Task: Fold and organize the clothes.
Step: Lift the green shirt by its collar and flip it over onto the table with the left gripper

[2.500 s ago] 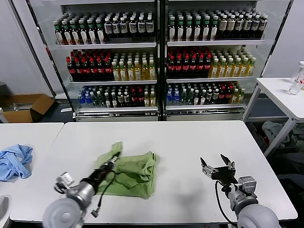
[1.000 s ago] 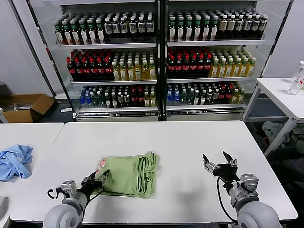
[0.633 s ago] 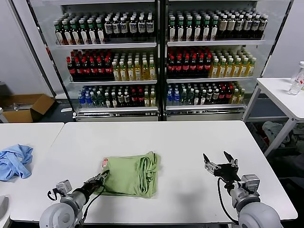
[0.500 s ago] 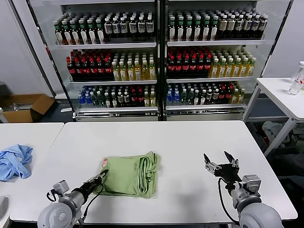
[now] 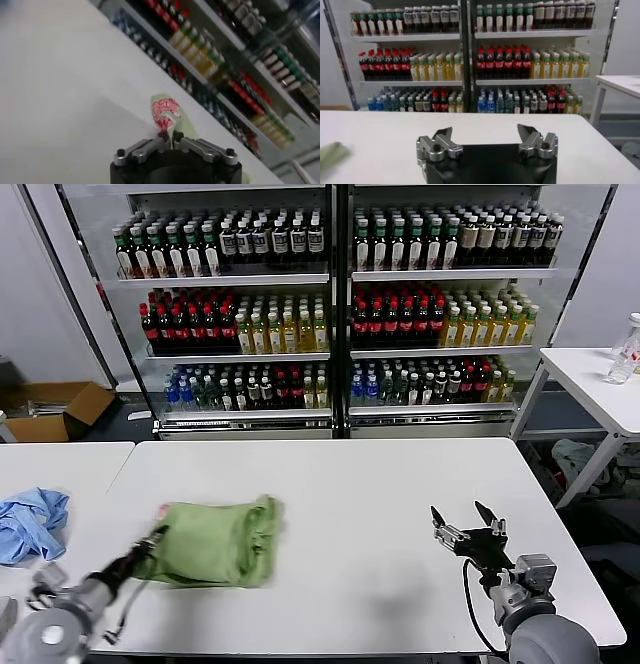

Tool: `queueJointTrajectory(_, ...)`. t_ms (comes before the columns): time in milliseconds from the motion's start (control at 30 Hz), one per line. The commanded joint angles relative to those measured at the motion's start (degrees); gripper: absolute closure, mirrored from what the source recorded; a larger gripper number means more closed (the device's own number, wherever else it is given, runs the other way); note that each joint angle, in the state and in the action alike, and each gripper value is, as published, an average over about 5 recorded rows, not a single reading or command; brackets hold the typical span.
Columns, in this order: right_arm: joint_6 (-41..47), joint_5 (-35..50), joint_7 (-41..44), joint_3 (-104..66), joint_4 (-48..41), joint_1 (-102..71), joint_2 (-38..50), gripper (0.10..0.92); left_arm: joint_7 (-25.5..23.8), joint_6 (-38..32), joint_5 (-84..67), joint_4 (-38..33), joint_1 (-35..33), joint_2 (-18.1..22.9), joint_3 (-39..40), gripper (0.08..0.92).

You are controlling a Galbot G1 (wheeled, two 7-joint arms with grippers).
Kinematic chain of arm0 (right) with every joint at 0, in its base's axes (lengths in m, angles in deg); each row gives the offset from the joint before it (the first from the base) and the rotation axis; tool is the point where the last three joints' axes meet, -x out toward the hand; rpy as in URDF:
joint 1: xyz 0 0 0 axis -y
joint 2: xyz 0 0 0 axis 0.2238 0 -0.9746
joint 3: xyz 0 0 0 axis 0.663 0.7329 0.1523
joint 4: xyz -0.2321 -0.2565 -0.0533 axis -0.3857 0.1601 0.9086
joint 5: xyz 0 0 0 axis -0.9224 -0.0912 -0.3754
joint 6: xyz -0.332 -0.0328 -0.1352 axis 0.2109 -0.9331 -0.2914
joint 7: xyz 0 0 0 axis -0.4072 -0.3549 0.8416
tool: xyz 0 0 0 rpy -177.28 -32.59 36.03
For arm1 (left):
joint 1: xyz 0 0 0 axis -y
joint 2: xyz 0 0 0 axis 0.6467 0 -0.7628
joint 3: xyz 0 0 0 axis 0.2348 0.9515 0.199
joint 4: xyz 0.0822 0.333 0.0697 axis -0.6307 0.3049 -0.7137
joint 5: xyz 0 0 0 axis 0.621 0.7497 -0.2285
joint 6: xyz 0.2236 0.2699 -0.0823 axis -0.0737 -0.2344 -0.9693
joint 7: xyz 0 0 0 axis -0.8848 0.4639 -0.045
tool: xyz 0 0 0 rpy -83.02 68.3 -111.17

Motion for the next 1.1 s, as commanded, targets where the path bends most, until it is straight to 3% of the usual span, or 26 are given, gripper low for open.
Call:
queueJointTrajectory(33,-0.44,-0.13,0.10,0.13,1.15,-0.44,-0.44,0.203,-1.05,0.01,9.38,-8.22,-3.88,-14.45,-18.73,0.901)
queueJointTrajectory(167,-0.62,-0.65,0.19,0.73,1.62,-0.32,-0.80,0.203,-0.84,-0.19,27.15,-18.36,-6.86,-11.87,-7.04,0.901)
queueJointTrajectory(333,-0.88,-1.07,0.28,0.90,2.37,-0.47,-0.59,0.203,2.10,-2.22,50.12,-21.27,-5.84,-3.15,16.10,0.901)
queueJointTrajectory(433,-0.86,-1.00,0.25,0.61,2.83,-0.60,-0.57,0.203,4.58,-1.16,49.68,-23.70,-2.91,4.25,24.69,0.901)
queueJointTrajectory(567,-0.86,-1.61,0.22,0.97,2.84,-0.67,-1.23,0.203,9.42,-0.04,36.77,-23.65,4.56,12.19,32.17,0.901)
queueJointTrajectory(733,-1.19,-2.28,0.37,0.96,2.45,-0.92,-2.01,0.203,12.48,-0.09,22.25,-18.36,12.33,18.94,37.28,0.901)
queueJointTrajectory(867,-1.61,-2.93,0.58,1.15,2.07,-0.91,-2.60,0.203,13.39,-0.27,17.20,-8.81,17.30,25.58,40.02,0.901)
queueJointTrajectory(1000,-1.77,-3.10,0.67,1.09,1.71,-0.20,-2.76,0.203,13.72,-0.93,21.69,2.70,21.86,30.65,42.84,0.901)
queueJointTrajectory(1100,-1.72,-3.17,0.81,1.01,1.39,0.41,-2.49,0.203,12.20,-1.91,32.46,8.72,23.73,32.01,44.31,0.901)
